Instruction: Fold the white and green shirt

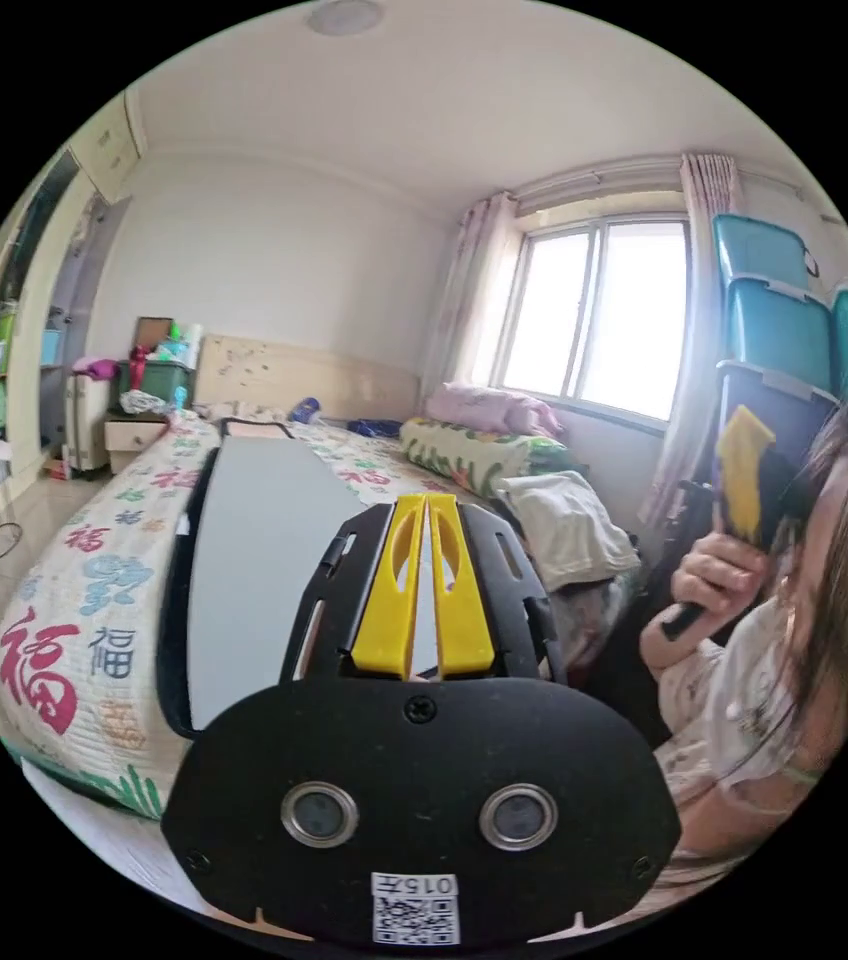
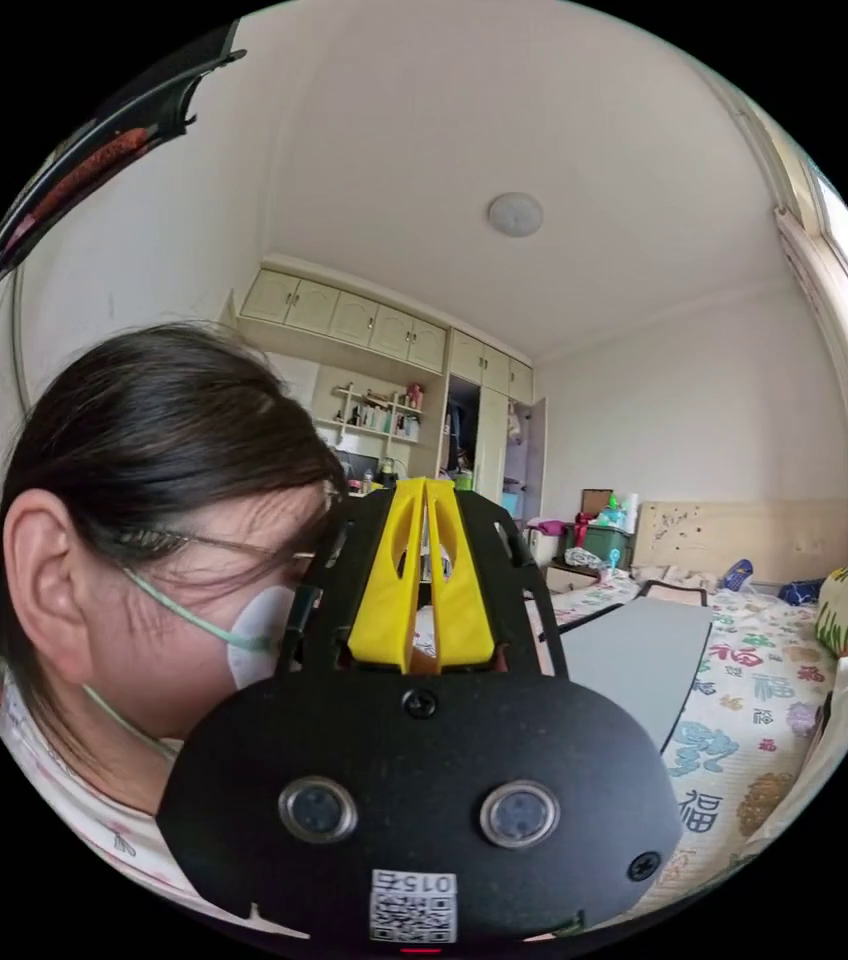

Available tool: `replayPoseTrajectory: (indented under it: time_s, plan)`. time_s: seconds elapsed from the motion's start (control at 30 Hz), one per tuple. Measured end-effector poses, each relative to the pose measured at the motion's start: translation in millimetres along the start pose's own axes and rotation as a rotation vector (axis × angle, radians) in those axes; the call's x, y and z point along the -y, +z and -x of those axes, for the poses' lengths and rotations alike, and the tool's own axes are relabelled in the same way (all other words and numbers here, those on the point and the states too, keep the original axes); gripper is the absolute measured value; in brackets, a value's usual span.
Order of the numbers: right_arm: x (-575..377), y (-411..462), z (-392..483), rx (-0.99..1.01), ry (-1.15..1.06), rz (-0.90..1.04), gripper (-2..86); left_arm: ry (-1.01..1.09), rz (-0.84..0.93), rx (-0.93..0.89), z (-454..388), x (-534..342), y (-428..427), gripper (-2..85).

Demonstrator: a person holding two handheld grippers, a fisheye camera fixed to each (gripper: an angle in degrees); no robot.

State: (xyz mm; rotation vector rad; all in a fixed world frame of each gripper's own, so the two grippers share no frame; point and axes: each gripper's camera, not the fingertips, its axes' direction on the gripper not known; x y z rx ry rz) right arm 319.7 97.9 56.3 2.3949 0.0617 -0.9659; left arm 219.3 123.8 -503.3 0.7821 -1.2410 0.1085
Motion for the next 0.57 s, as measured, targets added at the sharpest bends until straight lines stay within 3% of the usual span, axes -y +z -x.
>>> replayPoseTrajectory:
  time_s: [0.17,0.33,0.4,0.47,0.53,0.57]
  plan:
    - [52,-31,-38,0.101,0.051,-0.034,-0.6,-0.121,-0.103,0.124,83,7,-41,-0.8]
    - [87,-39,-109,0.202,0.102,0.043,-0.9,0.056,-0.142,0.185,182,-3,-121,-0.4]
    - [85,-46,-147,0.138,0.14,0.033,-0.9,-0.135,-0.127,0.397,219,-9,-151,0.3]
    - [78,-53,-195,0.092,0.197,0.034,-1.0,-0.189,-0.039,0.636,243,-15,-174,3.3]
    - [64,-59,-254,0.073,0.236,0.065,-0.9,-0.306,0.057,0.938,281,-29,-201,12.2]
    - [59,-59,-269,0.068,0.253,0.075,-0.9,-0.35,0.083,0.99,293,-33,-208,13.6]
